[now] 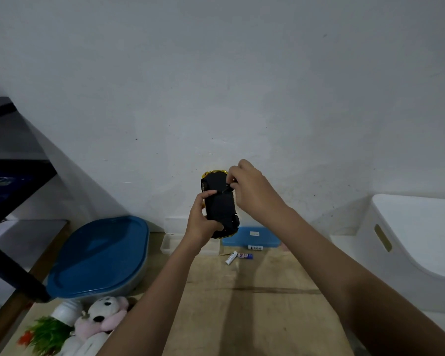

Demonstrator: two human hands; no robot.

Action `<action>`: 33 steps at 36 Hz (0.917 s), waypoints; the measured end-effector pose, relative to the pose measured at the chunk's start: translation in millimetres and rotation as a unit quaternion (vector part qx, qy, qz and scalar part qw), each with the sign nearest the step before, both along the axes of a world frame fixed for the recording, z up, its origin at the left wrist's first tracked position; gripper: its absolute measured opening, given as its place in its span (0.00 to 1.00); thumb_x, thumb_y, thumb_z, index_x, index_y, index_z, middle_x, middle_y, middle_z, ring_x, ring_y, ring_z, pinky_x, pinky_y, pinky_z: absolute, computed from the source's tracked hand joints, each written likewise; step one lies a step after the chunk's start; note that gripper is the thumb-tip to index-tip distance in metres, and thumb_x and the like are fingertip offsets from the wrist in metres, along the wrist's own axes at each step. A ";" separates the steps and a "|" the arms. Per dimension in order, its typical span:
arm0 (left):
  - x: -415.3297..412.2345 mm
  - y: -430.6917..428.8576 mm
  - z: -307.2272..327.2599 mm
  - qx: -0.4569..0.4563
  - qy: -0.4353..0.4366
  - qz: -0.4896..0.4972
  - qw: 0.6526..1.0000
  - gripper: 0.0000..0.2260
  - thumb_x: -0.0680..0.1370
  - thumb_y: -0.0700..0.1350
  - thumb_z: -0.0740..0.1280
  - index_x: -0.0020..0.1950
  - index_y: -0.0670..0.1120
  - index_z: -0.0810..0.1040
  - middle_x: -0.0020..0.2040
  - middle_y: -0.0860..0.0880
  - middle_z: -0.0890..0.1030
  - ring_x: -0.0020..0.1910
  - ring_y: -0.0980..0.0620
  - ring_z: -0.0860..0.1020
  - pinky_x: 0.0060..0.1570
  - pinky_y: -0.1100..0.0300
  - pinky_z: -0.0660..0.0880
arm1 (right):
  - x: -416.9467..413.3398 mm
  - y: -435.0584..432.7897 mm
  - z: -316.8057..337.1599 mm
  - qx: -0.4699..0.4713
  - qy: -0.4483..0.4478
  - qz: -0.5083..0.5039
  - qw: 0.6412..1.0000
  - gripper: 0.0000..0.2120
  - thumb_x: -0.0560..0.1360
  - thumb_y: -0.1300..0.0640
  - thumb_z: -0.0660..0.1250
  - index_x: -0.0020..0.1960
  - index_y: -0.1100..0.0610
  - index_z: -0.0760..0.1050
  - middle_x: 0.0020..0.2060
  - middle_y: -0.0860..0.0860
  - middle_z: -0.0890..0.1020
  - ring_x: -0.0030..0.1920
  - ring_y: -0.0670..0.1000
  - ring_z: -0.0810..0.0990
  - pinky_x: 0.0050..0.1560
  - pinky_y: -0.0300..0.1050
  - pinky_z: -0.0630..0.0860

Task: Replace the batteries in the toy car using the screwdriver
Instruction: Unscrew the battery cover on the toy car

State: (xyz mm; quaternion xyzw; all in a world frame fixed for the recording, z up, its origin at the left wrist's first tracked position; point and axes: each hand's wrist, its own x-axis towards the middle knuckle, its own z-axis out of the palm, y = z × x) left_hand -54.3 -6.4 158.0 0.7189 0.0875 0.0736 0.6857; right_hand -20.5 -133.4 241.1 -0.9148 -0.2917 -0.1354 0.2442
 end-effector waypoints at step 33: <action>-6.5 6.1 -4.7 -0.084 0.014 0.007 0.996 0.34 0.64 0.23 0.66 0.59 0.57 0.71 0.57 0.45 0.74 0.55 0.42 0.76 0.42 0.51 0.79 | -2.7 -3.3 -10.9 -0.021 -0.007 -0.028 0.999 0.08 0.79 0.61 0.59 0.57 0.62 0.70 0.52 0.56 0.69 0.45 0.54 0.72 0.42 0.47 0.72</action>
